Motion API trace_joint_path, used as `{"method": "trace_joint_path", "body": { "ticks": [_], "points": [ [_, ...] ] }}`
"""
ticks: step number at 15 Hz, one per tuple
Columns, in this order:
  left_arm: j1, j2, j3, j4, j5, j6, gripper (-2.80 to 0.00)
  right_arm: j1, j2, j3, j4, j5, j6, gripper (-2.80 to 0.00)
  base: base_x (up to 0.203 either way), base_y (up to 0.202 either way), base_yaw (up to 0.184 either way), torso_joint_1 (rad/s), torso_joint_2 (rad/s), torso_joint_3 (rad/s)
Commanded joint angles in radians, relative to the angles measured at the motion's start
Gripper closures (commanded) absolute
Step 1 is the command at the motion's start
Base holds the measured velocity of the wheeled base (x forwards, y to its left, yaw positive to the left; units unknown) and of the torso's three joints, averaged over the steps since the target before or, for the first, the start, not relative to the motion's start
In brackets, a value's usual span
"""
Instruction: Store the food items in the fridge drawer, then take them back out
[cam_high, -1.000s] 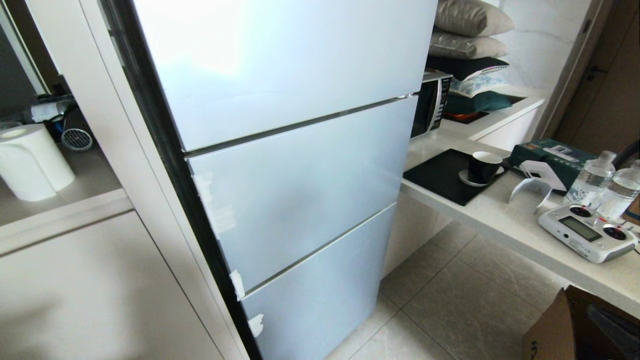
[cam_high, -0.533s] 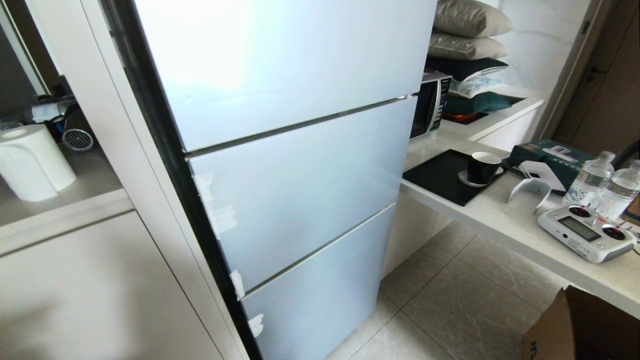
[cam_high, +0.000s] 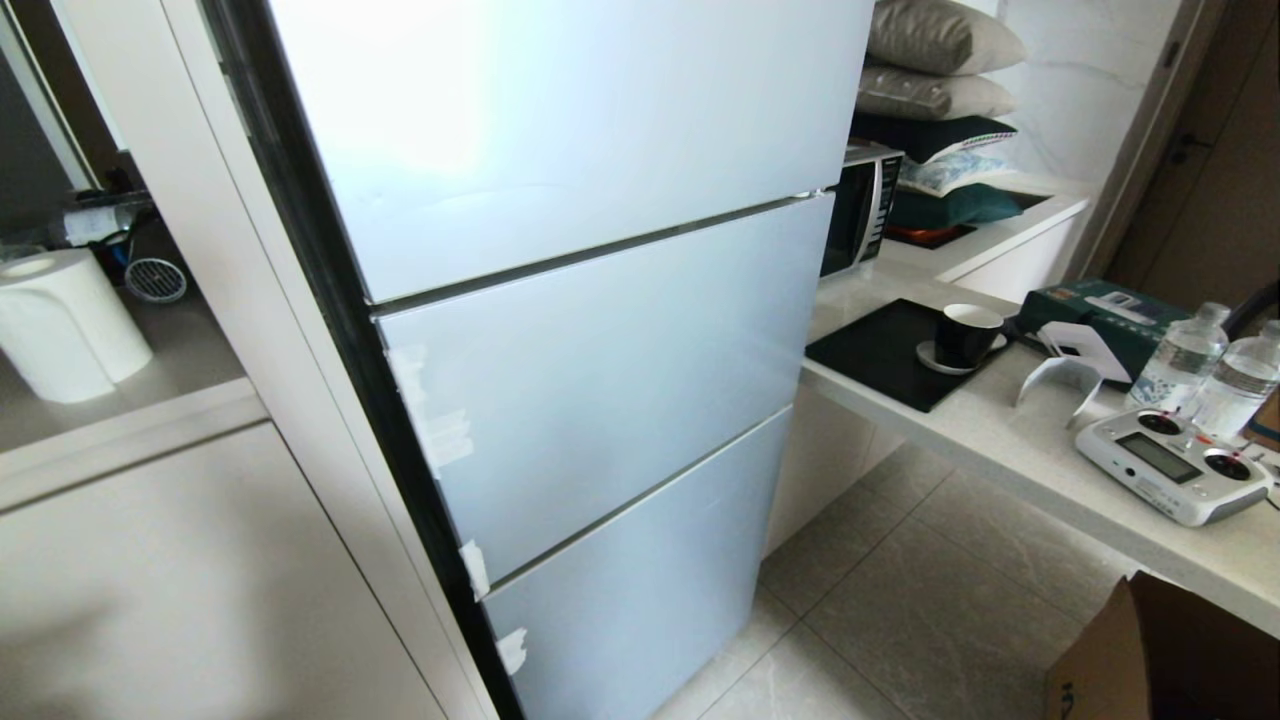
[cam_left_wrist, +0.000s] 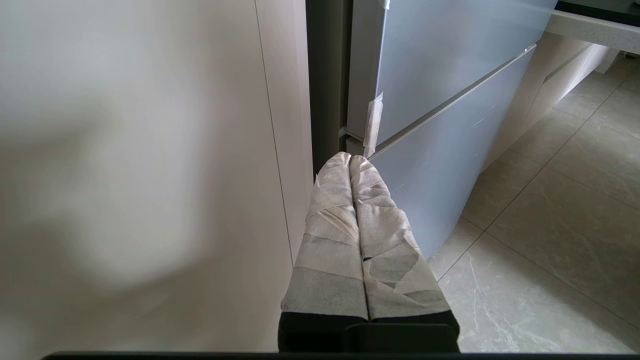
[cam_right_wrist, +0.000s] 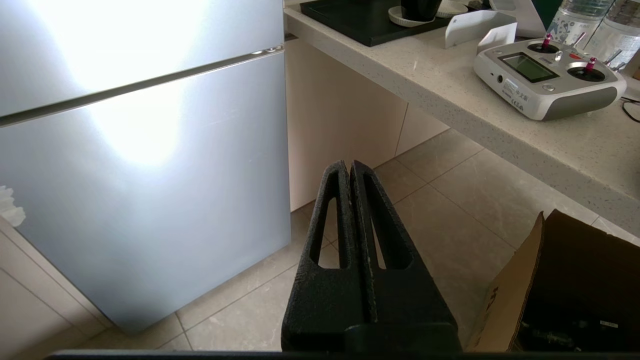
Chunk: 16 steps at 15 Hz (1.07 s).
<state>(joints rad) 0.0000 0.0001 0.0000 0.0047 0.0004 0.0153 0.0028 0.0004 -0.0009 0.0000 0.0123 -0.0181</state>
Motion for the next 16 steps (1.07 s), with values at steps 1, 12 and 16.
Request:
{"method": "trace_joint_path", "body": {
  "ticks": [1,12,16],
  "points": [
    [0.0,0.0,0.0,0.0,0.001,0.0,0.0,0.0,-0.002,0.001,0.003,0.0,0.0,0.0,0.0,0.0,0.0,0.0,0.0,0.0],
    [0.0,0.0,0.0,0.0,0.0,0.0,0.0,0.0,-0.002,0.001,0.003,0.0,0.0,0.0,0.0,0.0,0.0,0.0,0.0,0.0],
    [0.0,0.0,0.0,0.0,0.0,0.0,0.0,0.0,-0.002,0.0,0.003,0.0,0.0,0.0,0.0,0.0,0.0,0.0,0.0,0.0]
  ]
}}
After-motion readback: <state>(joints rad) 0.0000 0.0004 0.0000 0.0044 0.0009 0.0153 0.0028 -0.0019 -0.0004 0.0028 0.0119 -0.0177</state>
